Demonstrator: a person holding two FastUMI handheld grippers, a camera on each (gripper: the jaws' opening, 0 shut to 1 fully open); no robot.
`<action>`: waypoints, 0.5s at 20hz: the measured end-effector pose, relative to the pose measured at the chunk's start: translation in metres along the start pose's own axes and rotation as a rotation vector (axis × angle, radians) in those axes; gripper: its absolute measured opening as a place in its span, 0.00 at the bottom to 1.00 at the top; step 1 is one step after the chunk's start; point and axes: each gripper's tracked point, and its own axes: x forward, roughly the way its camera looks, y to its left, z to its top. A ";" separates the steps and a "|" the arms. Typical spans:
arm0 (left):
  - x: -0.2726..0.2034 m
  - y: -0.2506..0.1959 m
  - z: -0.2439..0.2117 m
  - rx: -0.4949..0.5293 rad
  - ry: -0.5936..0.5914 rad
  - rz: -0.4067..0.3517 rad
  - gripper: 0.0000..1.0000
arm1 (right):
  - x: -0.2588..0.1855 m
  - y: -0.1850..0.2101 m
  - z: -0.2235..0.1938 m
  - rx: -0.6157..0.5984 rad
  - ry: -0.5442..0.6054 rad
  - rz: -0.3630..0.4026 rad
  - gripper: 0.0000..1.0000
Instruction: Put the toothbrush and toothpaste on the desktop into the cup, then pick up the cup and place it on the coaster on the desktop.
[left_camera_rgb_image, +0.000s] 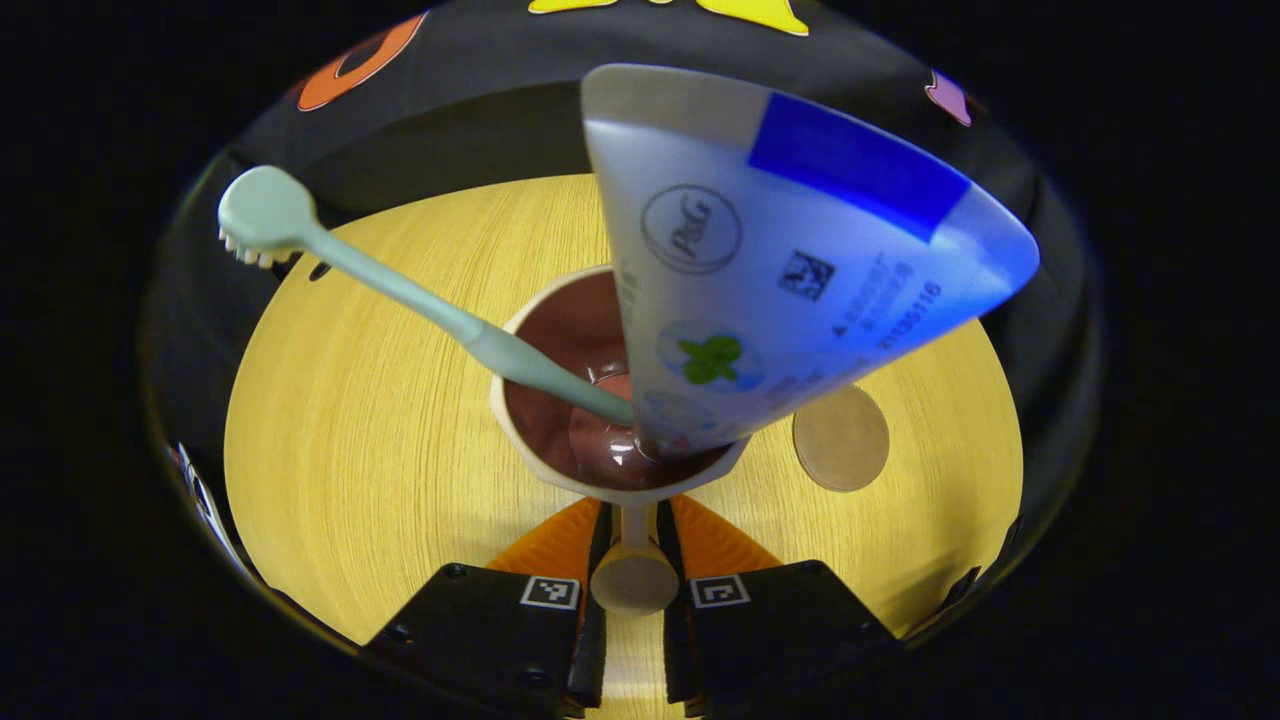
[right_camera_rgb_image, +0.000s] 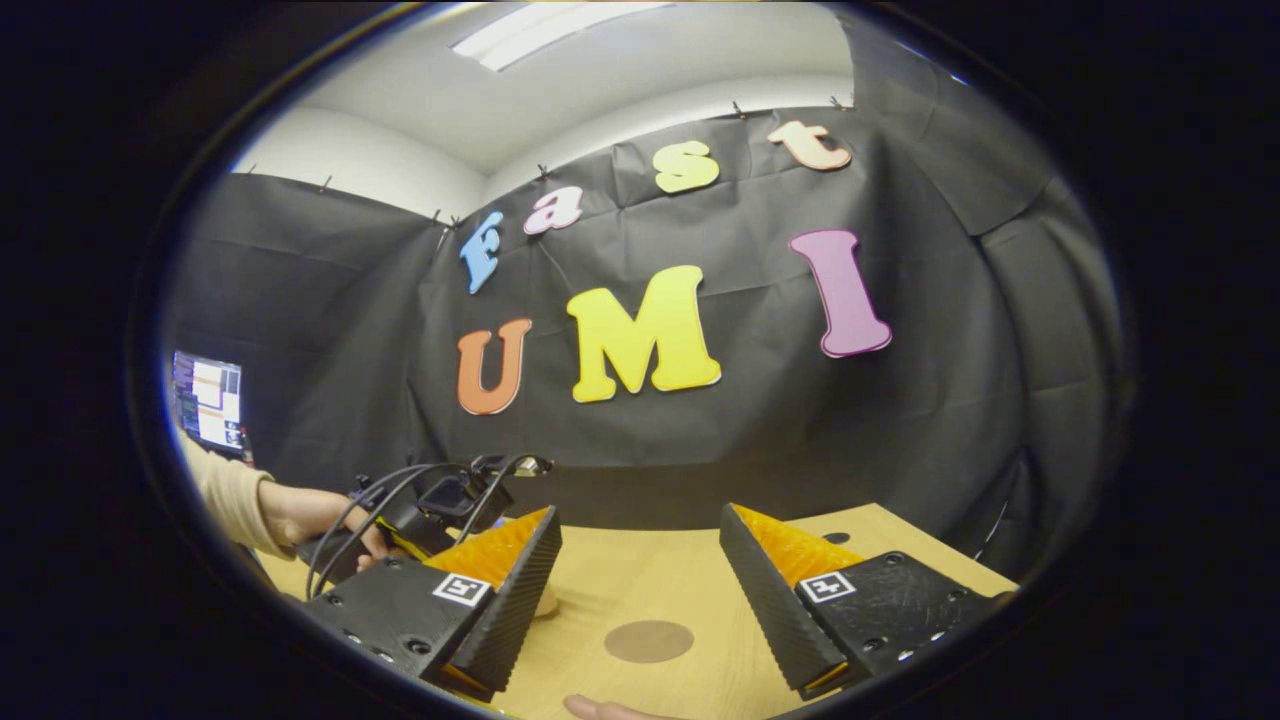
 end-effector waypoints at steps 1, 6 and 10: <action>-0.002 -0.005 0.013 0.012 -0.011 0.001 0.26 | 0.001 0.000 0.001 0.001 -0.002 -0.001 0.96; -0.013 -0.024 0.015 0.064 -0.020 -0.022 0.26 | -0.001 -0.007 0.006 0.035 -0.006 -0.006 0.96; -0.038 -0.046 0.011 0.114 -0.016 -0.058 0.29 | -0.003 -0.020 0.014 0.033 -0.026 -0.030 0.93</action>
